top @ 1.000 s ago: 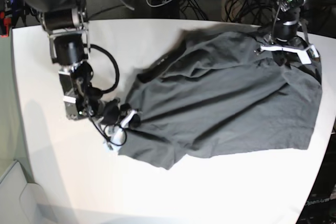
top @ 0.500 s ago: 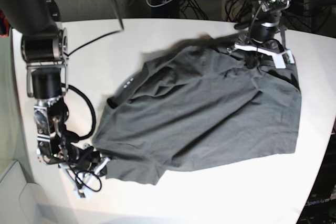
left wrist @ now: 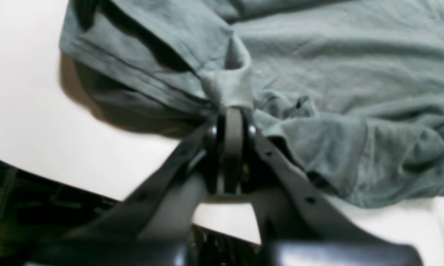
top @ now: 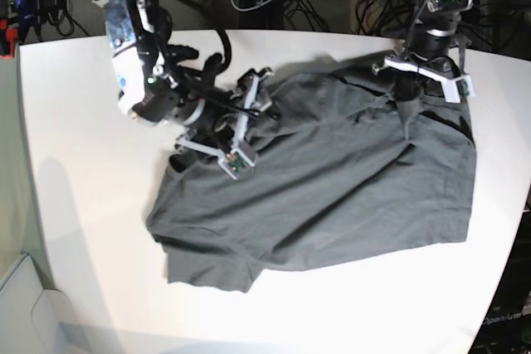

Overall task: Layout the t-shirt on the table in an organized manner, then fold the t-shirt properly
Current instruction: 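Grasp the t-shirt edges with both grippers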

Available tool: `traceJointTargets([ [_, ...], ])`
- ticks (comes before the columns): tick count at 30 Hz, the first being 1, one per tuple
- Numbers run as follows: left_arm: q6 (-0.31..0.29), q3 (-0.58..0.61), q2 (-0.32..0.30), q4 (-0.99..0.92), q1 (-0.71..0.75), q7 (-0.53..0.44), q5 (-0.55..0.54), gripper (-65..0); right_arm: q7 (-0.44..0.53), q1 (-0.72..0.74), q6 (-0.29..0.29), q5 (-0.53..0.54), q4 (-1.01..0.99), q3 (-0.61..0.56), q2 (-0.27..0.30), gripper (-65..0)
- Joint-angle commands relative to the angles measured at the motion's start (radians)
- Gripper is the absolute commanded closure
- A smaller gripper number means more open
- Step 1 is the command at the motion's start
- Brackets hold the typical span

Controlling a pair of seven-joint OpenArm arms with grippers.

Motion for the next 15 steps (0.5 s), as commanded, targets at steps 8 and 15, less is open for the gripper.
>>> traceJointTargets([
  [8,-0.014,-0.139,-0.022,0.016,0.021,-0.023,-0.007,-0.1,0.114,-0.067,-0.01,0.006,0.002,0.069,0.016,-45.5],
  [15,-0.014,-0.154,-0.022,0.016,0.02,-0.023,-0.007,-0.1,0.122,-0.06,-0.009,0.007,-0.13,0.121,0.021,-45.5],
])
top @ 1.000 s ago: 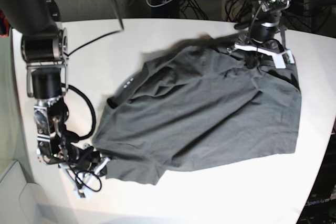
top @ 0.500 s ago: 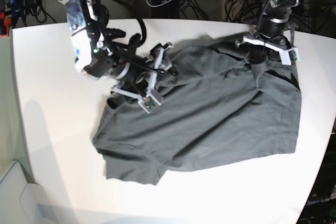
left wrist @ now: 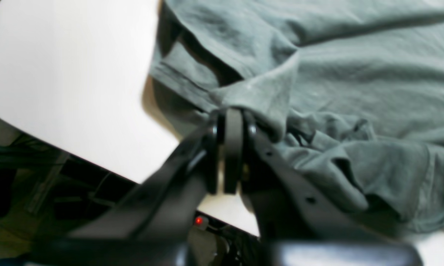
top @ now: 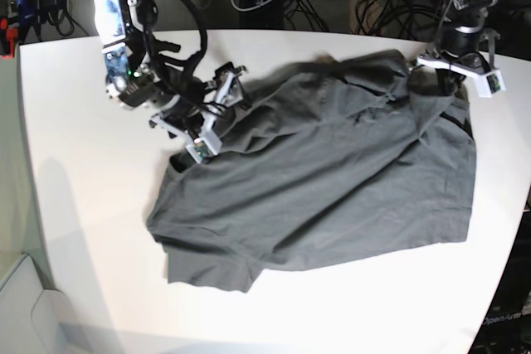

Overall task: Layout the t-shirt on the table in an organized manner, then fold the t-shirt properly
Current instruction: 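Grasp the t-shirt edges with both grippers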

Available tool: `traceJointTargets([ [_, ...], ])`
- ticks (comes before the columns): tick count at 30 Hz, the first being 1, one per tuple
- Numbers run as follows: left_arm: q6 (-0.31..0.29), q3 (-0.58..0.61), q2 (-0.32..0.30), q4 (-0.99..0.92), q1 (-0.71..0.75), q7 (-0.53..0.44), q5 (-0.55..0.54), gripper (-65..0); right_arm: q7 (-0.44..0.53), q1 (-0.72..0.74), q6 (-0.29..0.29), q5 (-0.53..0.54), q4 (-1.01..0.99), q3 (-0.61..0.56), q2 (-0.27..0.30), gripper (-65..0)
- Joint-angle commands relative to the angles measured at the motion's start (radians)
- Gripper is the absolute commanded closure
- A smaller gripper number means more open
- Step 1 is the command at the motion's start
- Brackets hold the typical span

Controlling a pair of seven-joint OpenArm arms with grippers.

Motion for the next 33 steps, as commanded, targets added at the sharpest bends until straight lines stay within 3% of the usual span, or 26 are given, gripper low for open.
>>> traceJointTargets([
  [1,0.0,-0.001,-0.005,0.016,0.001,-0.023,-0.002,-0.1,0.021,0.015,0.003,0.018,0.008,0.0,-0.001,-45.5],
  [20,0.0,-0.003,-0.005,0.016,-0.008,-0.023,-0.004,-0.1,0.114,0.047,0.007,0.024,-0.117,-0.005,-0.029,-44.1],
  [28,0.0,-0.004,-0.006,0.016,-0.017,-0.023,-0.004,-0.1,0.116,0.047,0.009,0.024,-0.116,-0.069,-0.056,-21.3],
  [33,0.0,-0.004,-0.008,0.018,-0.02,-0.023,-0.004,-0.1,0.108,0.037,0.009,0.021,-0.076,-0.109,-0.035,0.0],
])
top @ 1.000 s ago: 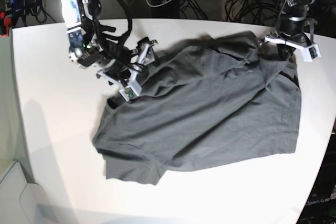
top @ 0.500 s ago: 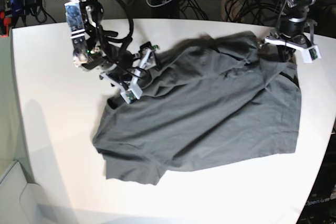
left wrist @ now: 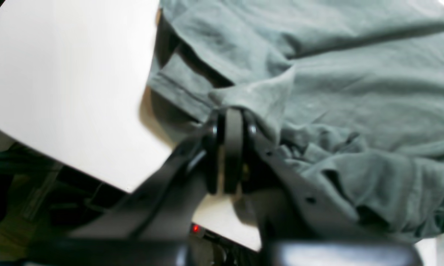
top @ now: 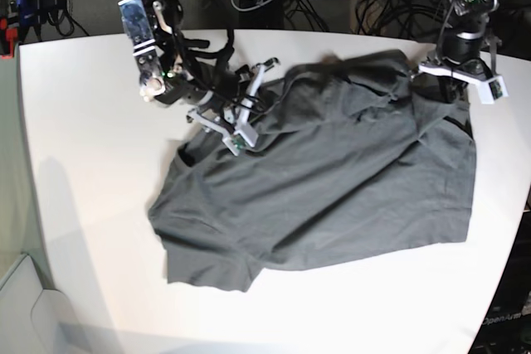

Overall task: Layout the t-shirt on the table in an organized manner, then fold the t-shirt properly
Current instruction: 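Grasp the t-shirt edges with both grippers, then lift the t-shirt with both grippers and stretch it between them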

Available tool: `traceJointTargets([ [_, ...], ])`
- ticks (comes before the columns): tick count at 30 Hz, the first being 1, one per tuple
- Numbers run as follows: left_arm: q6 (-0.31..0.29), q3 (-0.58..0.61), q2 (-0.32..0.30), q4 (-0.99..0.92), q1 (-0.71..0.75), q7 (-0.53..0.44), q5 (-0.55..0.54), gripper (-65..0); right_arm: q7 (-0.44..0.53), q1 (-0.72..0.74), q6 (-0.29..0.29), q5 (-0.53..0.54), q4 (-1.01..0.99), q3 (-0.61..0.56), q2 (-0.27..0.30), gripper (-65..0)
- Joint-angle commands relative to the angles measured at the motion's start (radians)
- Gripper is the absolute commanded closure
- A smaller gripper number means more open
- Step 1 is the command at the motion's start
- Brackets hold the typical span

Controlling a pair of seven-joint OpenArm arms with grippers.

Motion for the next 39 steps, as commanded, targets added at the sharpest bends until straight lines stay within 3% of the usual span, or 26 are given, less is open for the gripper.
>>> traceJointTargets([
  [1,0.0,-0.005,-0.008,0.017,0.008,-0.023,-0.003,-0.1,0.021,0.002,0.005,0.019,0.05,0.005,0.022,0.0],
  [11,-0.003,-0.105,-0.004,0.025,0.003,-0.033,-0.005,-0.1,0.03,-0.082,0.005,0.021,0.389,0.012,0.194,0.0],
  [14,-0.003,-0.141,-0.008,0.027,-0.02,-0.035,-0.04,-0.1,0.061,-0.084,0.008,0.021,0.391,0.06,0.198,0.0],
  [18,-0.003,-0.232,-0.012,0.027,-0.064,-0.033,-0.134,-0.1,0.157,-0.113,0.087,0.021,0.394,0.17,0.19,0.0],
  [20,-0.003,-0.283,-0.015,0.027,-0.09,-0.033,-0.175,-0.1,0.202,-0.122,0.093,0.021,0.396,0.239,0.167,0.0],
  [29,-0.003,-0.431,-0.16,0.027,-0.173,-0.026,-0.397,-0.1,0.375,-0.114,0.094,0.021,0.397,0.522,0.146,0.0],
  [33,0.004,-0.451,-0.205,0.027,-0.21,-0.024,-0.486,-0.1,0.444,-0.111,0.094,0.021,0.397,0.557,0.161,0.0],
  [39,-0.002,-0.444,-0.191,0.027,-0.221,-0.024,-0.511,-0.1,0.498,-0.122,0.096,0.021,0.4,0.552,0.198,0.0],
])
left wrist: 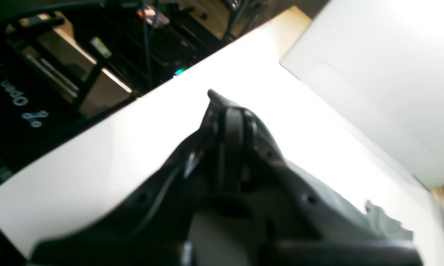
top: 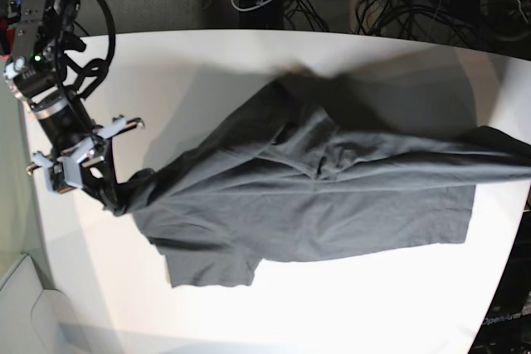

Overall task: Layout the t-shirt on the table in an organized manner, then fold the t-shirt properly
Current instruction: 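Lift the t-shirt with both grippers and stretch it between them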

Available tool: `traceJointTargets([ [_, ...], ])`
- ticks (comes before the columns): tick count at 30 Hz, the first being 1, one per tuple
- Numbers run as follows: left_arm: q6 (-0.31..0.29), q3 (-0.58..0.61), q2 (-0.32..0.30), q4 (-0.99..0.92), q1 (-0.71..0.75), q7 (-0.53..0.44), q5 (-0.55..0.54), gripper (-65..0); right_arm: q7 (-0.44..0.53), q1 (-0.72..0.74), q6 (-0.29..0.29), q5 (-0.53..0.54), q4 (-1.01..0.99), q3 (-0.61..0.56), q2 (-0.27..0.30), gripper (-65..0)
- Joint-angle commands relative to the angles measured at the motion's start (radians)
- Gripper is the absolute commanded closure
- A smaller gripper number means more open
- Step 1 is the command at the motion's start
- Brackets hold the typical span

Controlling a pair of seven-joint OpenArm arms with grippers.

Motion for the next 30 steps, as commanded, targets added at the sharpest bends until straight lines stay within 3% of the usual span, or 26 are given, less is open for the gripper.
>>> traceJointTargets([
  [1,-0.004,-0.005,-0.001,0.017,-0.003,-0.03,-0.012,-0.1,0.054,0.005,0.005,0.016,0.023,0.005,0.011,0.0],
  [6,-0.005,-0.012,-0.003,0.017,0.02,-0.03,-0.075,-0.1,0.218,-0.055,0.128,0.016,0.023,0.106,0.005,0.0],
  [8,-0.005,-0.008,-0.028,0.017,0.032,-0.03,-0.084,-0.1,0.31,-0.078,0.149,0.016,0.023,0.148,-0.009,0.0],
  [11,-0.005,-0.007,-0.049,0.017,0.066,-0.03,-0.086,-0.1,0.413,-0.116,0.149,0.011,0.021,0.2,-0.027,0.0],
  [21,-0.007,-0.012,-0.08,0.019,0.076,-0.038,-0.086,-0.1,0.58,-0.187,0.149,0.014,0.021,0.327,-0.078,0.0],
  [26,-0.007,-0.013,-0.08,0.021,0.066,-0.038,-0.086,-0.1,0.643,-0.193,0.149,0.014,0.021,0.356,-0.079,0.0],
  [30,-0.007,-0.013,-0.08,0.021,0.04,-0.038,-0.086,-0.1,0.637,-0.185,0.149,0.01,0.019,0.356,-0.078,0.0],
])
